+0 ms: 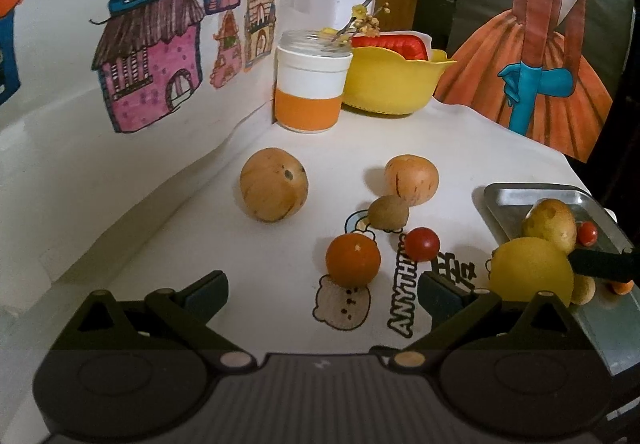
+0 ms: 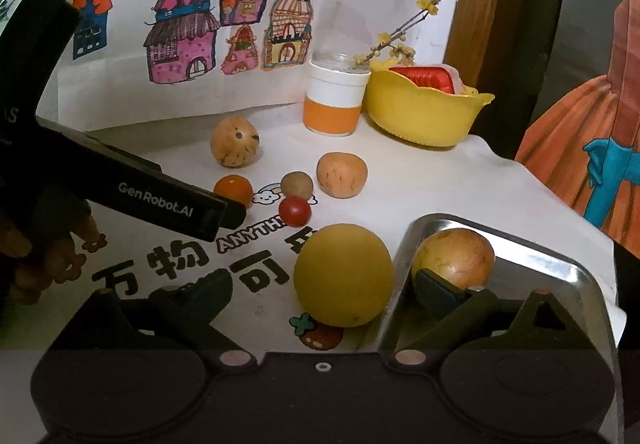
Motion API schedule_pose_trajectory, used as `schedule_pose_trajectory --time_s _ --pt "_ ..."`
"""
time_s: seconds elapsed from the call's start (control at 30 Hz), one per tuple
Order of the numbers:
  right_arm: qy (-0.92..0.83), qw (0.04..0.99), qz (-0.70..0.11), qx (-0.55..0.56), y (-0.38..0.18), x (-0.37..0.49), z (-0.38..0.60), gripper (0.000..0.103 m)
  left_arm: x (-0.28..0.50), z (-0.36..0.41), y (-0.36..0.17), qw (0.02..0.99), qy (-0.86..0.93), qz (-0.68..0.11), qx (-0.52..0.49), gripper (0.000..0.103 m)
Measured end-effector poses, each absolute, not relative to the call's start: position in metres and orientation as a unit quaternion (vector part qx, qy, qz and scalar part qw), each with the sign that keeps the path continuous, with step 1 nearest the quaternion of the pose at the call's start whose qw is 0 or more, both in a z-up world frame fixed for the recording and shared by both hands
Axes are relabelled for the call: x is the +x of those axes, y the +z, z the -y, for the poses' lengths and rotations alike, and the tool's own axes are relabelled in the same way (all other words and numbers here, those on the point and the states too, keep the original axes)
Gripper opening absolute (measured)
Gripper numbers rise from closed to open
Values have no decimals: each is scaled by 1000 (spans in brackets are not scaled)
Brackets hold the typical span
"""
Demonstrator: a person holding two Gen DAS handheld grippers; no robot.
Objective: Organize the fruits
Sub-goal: 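Grasp the tangerine with the left tool while the right tool grasps the large yellow fruit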
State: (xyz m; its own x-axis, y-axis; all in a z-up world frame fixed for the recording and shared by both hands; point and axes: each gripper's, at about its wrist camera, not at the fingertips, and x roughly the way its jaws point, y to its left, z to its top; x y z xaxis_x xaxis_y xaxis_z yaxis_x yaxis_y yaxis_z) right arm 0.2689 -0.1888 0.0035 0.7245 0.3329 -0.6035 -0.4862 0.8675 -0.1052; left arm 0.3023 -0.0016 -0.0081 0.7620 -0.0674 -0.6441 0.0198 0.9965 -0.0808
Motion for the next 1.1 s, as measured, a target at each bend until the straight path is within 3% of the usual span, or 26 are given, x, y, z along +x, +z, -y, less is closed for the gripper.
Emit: schedule_pose_trajectory --time_s 0.3,0.63,0.93,1.1 --pt "224 919 -302 -122 0 277 189 86 308 14 -10 944 -38 -329 -3 101" --pt "217 920 -306 -110 -1 279 191 73 312 23 -12 943 -60 -328 4 83" --pt "215 916 -319 -114 -3 284 189 73 318 22 -15 939 -61 -339 4 80" --pt "210 917 -319 -113 -3 284 190 69 319 22 -14 940 -51 -337 5 67"
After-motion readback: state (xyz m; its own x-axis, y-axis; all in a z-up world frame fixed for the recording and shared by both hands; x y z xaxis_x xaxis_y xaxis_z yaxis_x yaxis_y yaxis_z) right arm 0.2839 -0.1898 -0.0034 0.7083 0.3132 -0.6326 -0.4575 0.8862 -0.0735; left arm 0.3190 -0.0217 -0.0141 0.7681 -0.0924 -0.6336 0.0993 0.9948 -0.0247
